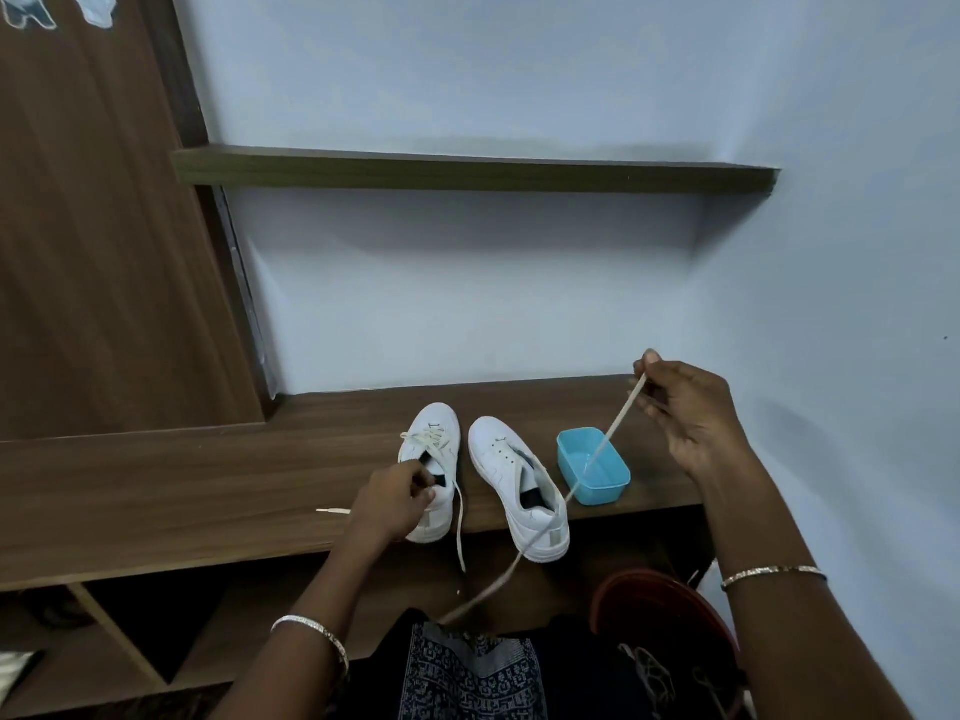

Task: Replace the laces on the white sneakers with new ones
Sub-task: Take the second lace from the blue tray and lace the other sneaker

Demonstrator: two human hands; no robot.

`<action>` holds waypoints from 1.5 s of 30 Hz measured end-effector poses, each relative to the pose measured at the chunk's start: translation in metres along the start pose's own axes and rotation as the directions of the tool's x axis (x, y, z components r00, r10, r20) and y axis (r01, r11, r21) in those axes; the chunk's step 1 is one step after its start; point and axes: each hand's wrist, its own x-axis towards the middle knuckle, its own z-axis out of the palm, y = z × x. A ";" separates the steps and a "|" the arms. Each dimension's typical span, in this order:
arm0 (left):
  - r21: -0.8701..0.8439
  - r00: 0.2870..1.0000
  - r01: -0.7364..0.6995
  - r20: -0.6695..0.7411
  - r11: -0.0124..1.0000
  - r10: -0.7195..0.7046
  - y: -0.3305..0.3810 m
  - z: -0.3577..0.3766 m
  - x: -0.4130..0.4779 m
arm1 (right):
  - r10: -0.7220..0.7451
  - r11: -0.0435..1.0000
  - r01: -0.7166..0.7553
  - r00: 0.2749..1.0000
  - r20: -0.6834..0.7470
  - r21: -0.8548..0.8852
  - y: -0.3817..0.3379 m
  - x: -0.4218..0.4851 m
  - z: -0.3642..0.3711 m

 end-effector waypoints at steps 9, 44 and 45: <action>-0.261 0.996 0.012 -0.078 0.965 -0.034 0.047 0.022 0.029 | -0.173 0.941 0.189 0.982 0.082 -0.281 0.008 0.020 0.020; -0.522 0.914 0.336 -0.018 0.784 -0.405 0.043 0.121 0.143 | 0.071 0.845 0.010 0.989 0.131 -0.535 0.229 0.126 0.076; -0.525 0.915 0.335 -0.016 0.783 -0.402 0.041 0.121 0.143 | 0.074 0.844 0.006 0.989 0.128 -0.536 0.230 0.125 0.076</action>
